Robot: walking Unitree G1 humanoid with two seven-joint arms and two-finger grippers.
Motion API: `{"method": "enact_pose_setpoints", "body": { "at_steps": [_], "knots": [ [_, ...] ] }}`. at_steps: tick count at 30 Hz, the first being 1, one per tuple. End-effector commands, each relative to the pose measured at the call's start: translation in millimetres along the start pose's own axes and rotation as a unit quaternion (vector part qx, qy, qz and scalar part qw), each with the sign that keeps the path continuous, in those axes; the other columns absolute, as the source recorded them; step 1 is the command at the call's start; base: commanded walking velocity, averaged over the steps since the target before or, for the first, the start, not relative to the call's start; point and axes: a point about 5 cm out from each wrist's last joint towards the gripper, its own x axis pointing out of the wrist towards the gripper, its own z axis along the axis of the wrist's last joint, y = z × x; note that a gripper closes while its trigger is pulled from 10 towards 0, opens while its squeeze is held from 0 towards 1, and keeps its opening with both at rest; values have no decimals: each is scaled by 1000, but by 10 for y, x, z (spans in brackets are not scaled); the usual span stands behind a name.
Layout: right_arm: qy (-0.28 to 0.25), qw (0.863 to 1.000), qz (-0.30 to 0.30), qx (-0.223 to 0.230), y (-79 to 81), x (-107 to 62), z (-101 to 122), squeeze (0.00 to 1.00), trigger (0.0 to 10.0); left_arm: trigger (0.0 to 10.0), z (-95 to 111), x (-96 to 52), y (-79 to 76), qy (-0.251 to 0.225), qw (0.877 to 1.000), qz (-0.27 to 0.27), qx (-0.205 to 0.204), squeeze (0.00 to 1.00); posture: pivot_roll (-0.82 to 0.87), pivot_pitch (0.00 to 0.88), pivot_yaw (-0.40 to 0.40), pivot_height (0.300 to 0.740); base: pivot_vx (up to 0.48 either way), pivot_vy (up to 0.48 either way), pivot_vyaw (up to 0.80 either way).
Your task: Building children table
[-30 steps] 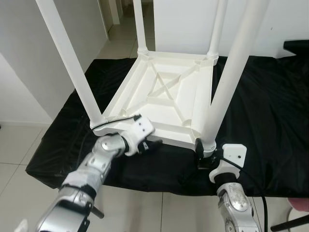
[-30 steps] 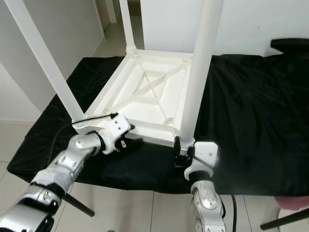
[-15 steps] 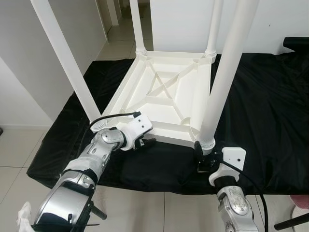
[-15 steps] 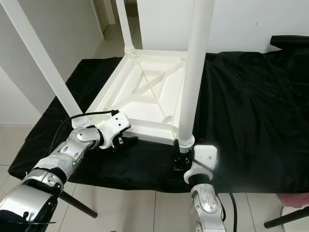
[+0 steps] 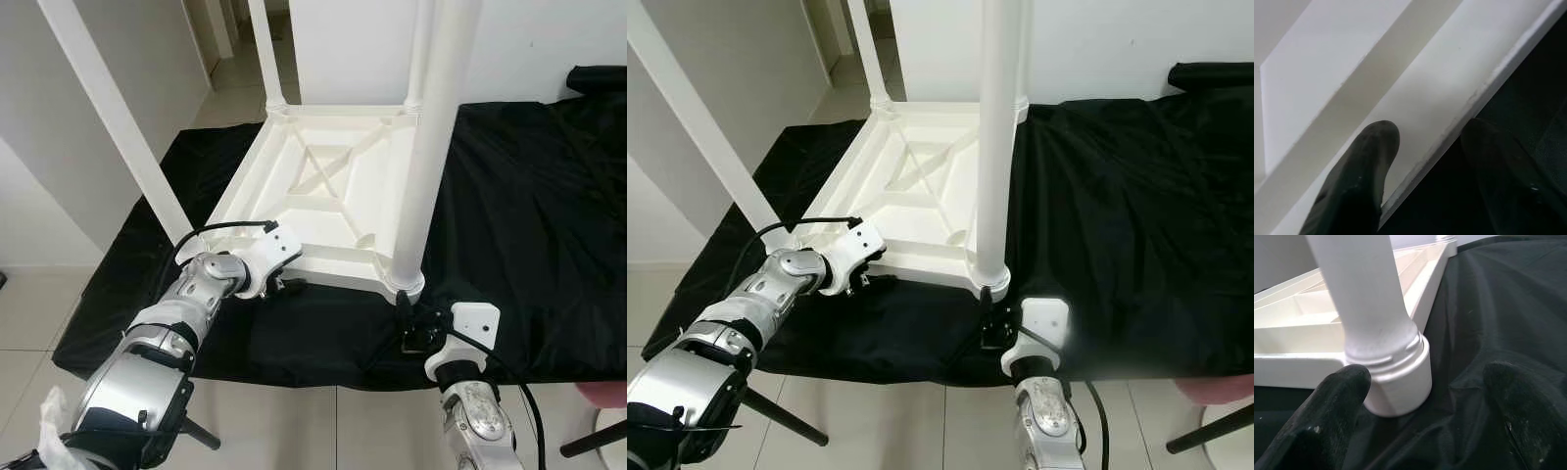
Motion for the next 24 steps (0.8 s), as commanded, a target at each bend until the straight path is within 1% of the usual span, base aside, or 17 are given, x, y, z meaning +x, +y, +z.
{"method": "enact_pose_setpoints", "body": {
  "at_steps": [1, 2, 3, 4, 5, 7, 8, 9, 10, 13, 14, 17, 18, 20, 21, 23, 24],
  "knots": [
    [1, 1000, 1, 2, 26, -11, -25, 0, 10000, 2588, -284, -132, 160, 48, 991, 123, -21, 0, -96, 56, 177, 740, 0, 0, 0],
    [1, 1000, 1, 2, 26, -11, -25, 0, 10000, 2588, -284, -132, 160, 48, 991, 123, -21, 0, -96, 56, 177, 740, 0, 0, 0],
    [2, 1000, 1, 0, 24, -9, -29, 0, 10000, 2627, -315, -153, 163, 55, 991, 118, -11, 0, -96, 56, 177, 740, 0, 0, 0],
    [3, 1000, 2, -2, 23, -11, -33, 0, 10000, 1098, -344, -176, 163, 60, 992, 110, -2, 0, -95, 54, 172, 740, 0, 0, 0],
    [3, 1000, 2, -2, 23, -11, -33, 0, 10000, 1098, -344, -176, 163, 60, 992, 110, -2, 0, -95, 54, 172, 740, 0, 0, 0],
    [6, 1000, 5, -5, 15, -13, -45, 0, 10000, 902, -408, -238, 180, 68, 992, 102, 10, 0, -93, 54, 167, 740, 0, 0, 0],
    [7, 1000, 7, -7, 15, -9, -50, 0, 10000, 3216, -430, -255, 172, 70, 993, 95, 17, 0, -88, 53, 160, 740, 0, 0, 0],
    [8, 1000, 9, -8, 16, -7, -53, 0, 10000, 3216, -443, -264, 165, 70, 993, 89, 21, 0, -88, 53, 160, 740, 0, 0, 0],
    [8, 1000, 10, -9, 18, -6, -55, 0, 10000, 4275, -453, -270, 152, 69, 994, 82, 28, 0, -86, 53, 157, 740, 0, 0, 0],
    [9, 1000, 13, -10, 21, -3, -58, 0, 10000, 4275, -465, -278, 140, 67, 994, 76, 35, 0, -86, 53, 157, 740, 0, 0, 0],
    [10, 1000, 16, -12, 24, 2, -62, 0, 10000, 10000, -486, -283, 105, 62, 995, 63, 42, 0, -84, 53, 154, 740, 0, 0, 0],
    [11, 1000, 17, -13, 26, 4, -66, 0, 10000, 10000, -500, -287, 79, 59, 996, 53, 47, 0, -84, 53, 154, 740, 0, 0, 0],
    [12, 1000, 19, -15, 24, 1, -71, 0, 10000, 9843, -520, -292, 34, 52, 997, 35, 52, 0, -77, 57, 151, 740, 0, 0, 0],
    [14, 1000, 20, -17, 17, 4, -86, 0, 10000, 10000, -561, -297, -60, 42, 997, 4, 65, 0, -77, 57, 151, 740, 0, 0, 0],
    [14, 1000, 20, -17, 17, 4, -86, 0, 10000, 10000, -561, -297, -60, 42, 997, 4, 65, 0, -77, 57, 151, 740, 0, 0, 0],
    [14, 1000, 21, -18, 14, 6, -87, 0, 10000, 10000, -582, -301, -144, 30, 996, -22, 83, 0, -71, 65, 148, 740, 0, 0, 0],
    [14, 1000, 21, -18, 14, 6, -87, 0, 10000, 10000, -582, -301, -144, 30, 996, -22, 83, 0, -71, 65, 148, 740, 0, 0, 0]
  ]
}}
